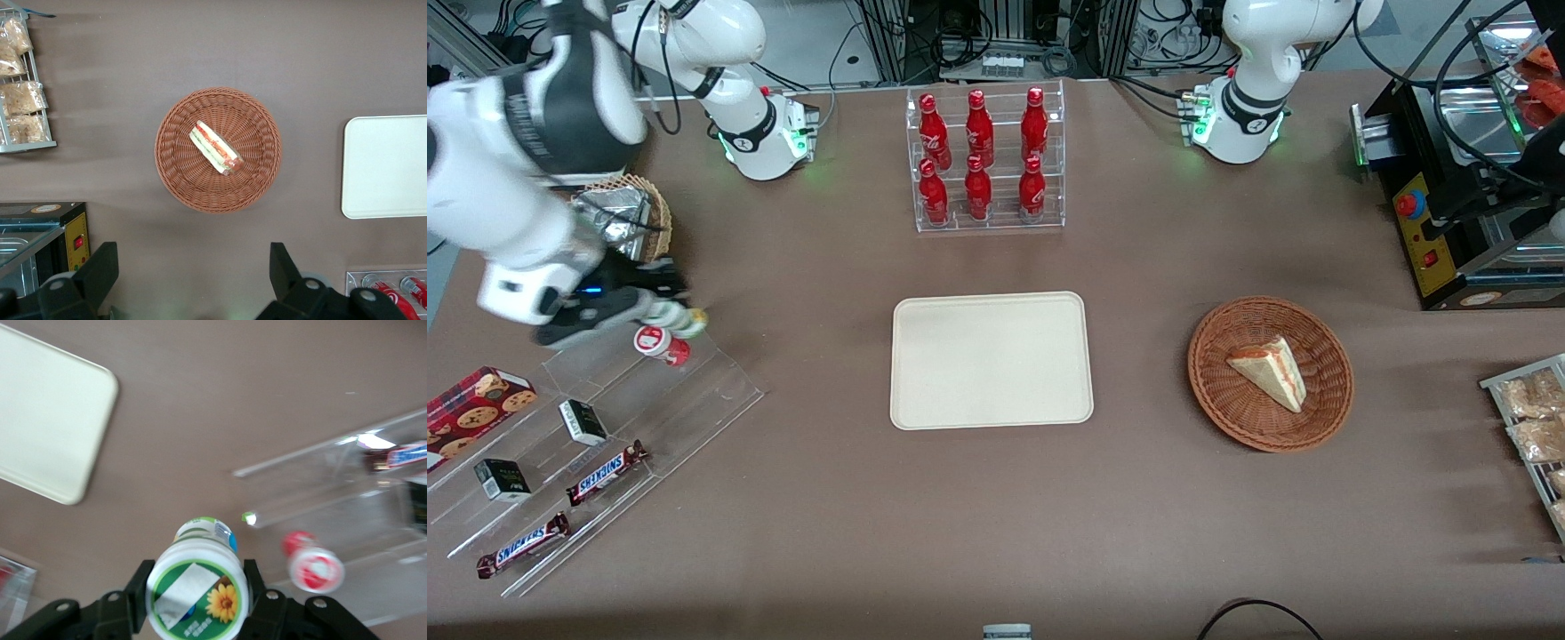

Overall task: Place green gum on tray
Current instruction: 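Carry the gum tub with the right gripper over the cream tray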

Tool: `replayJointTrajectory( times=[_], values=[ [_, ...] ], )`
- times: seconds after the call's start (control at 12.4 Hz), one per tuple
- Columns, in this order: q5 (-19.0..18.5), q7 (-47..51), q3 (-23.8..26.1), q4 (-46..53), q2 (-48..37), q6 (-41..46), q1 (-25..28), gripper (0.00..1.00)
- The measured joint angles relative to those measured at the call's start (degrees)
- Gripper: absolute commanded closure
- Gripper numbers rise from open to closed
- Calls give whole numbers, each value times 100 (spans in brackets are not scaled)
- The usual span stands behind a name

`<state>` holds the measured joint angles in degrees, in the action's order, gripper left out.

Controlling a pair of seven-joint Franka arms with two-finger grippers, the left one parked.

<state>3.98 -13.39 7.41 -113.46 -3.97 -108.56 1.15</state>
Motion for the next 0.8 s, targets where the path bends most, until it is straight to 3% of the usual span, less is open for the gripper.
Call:
replayJointTrajectory(
  times=[0.4,0.8],
  values=[
    [51,3038,92,782,1162,-466,1811,100],
    [-1,4807,82,1129,2461,-1786,2770,100]
  ],
)
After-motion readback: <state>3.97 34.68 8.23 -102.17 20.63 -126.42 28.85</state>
